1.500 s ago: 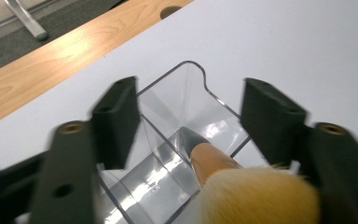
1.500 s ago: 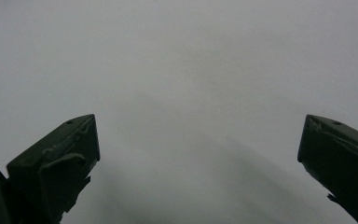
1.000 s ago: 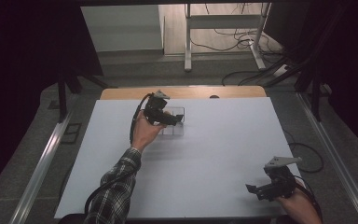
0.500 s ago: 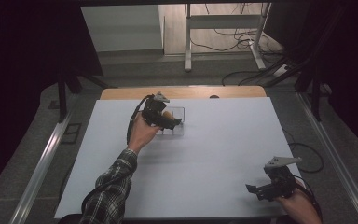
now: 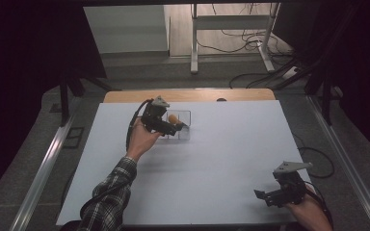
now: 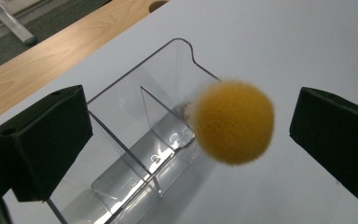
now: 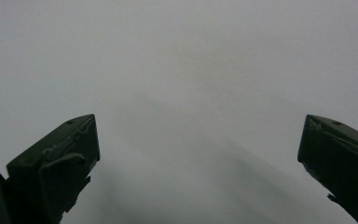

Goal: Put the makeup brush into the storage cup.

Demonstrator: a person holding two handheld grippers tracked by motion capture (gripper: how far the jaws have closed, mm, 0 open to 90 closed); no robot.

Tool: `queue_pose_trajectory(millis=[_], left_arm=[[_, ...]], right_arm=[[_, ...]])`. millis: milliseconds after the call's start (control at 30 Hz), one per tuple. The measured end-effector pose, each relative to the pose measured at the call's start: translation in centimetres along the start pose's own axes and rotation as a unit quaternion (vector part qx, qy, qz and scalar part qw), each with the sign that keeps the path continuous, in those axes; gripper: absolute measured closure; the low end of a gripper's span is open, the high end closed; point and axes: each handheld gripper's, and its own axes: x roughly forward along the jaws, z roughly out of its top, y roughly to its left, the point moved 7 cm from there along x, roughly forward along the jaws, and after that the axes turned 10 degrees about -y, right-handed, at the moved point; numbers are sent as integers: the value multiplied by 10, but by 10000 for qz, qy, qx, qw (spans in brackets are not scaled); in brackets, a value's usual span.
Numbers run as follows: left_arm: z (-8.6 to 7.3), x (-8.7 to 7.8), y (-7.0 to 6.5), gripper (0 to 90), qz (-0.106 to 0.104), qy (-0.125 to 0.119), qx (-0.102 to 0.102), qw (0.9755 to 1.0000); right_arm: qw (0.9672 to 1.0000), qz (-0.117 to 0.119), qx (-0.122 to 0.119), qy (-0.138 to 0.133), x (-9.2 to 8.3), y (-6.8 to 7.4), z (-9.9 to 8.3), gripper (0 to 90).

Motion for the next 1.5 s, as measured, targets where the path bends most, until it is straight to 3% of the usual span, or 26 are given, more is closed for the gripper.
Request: queue_pose_trajectory(millis=[433,767,1500], left_arm=[[-9,-10,-6,0,-63,-15,65,10000],[-20,-21,-12,0,-78,16,216,9997],[-35,-39,-14,0,-83,-66,63,9999]], right_arm=[[10000,6,-20,8,0,0,0,0],[9999,-59,-32,-147,-2,-2,4,0],[9998,-43,-16,-180,-2,-2,5,0]])
